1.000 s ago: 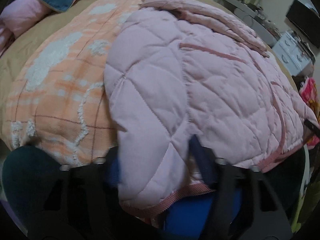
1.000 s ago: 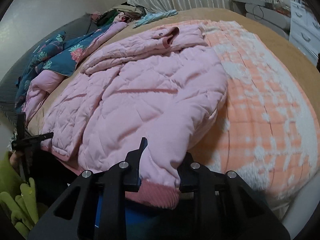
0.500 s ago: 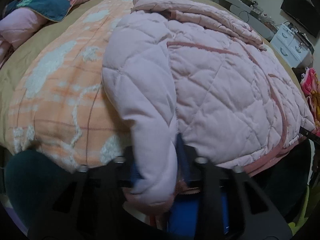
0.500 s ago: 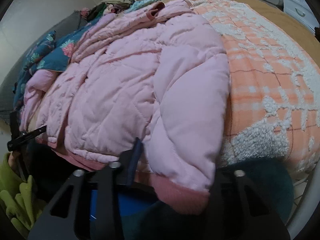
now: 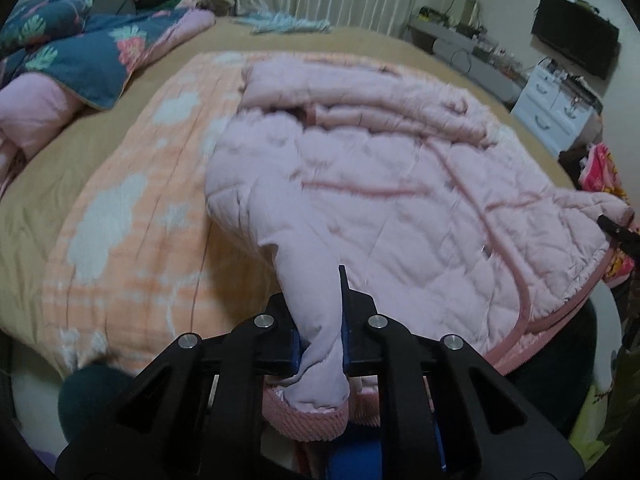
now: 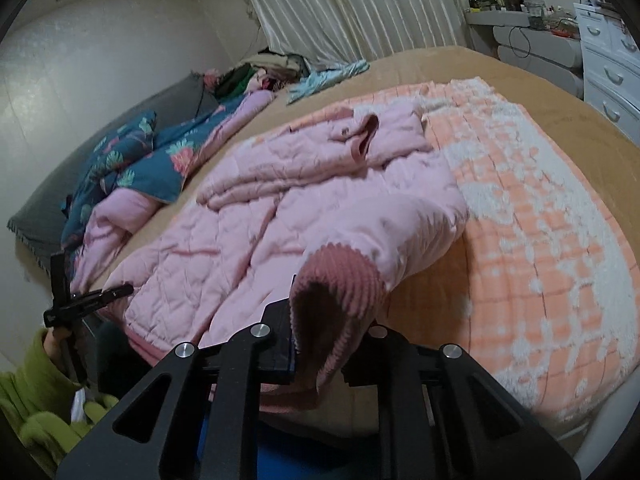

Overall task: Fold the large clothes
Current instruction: 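Lift the held sleeve cuffs of the larger jacket with both tools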

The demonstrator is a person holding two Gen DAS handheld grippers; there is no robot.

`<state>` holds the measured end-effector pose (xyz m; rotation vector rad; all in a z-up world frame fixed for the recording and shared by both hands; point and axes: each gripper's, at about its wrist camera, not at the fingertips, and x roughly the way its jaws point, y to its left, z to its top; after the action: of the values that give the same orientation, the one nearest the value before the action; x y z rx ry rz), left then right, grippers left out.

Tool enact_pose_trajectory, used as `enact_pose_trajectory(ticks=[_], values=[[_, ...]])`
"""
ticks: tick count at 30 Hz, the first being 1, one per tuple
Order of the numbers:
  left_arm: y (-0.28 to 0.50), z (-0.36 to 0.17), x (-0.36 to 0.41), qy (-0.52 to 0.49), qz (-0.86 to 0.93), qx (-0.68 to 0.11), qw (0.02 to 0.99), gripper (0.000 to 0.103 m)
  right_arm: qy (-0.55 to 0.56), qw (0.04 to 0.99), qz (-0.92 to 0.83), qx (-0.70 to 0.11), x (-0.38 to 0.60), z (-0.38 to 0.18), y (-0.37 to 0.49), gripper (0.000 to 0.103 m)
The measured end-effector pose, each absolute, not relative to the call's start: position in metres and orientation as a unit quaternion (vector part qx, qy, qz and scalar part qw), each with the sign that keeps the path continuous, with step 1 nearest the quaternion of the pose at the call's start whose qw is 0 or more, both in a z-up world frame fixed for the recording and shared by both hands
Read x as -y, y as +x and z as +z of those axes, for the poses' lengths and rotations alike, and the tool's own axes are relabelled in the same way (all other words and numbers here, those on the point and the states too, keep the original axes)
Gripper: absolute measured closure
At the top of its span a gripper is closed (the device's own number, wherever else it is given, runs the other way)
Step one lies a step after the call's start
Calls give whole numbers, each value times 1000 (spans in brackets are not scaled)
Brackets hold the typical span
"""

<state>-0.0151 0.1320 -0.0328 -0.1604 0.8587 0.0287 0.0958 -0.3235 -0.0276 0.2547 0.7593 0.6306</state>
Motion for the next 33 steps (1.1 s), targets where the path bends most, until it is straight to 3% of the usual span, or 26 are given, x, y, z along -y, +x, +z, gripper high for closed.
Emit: enact_pose_trajectory(ticks=[11,33], values=[[30,22,-126,-71,-1,-358,931,97,134,888,298,-324,318,15,138,90],[95,74,-139,-70,26,-316,946,97,164,903,278,-285,321,60,200,90]])
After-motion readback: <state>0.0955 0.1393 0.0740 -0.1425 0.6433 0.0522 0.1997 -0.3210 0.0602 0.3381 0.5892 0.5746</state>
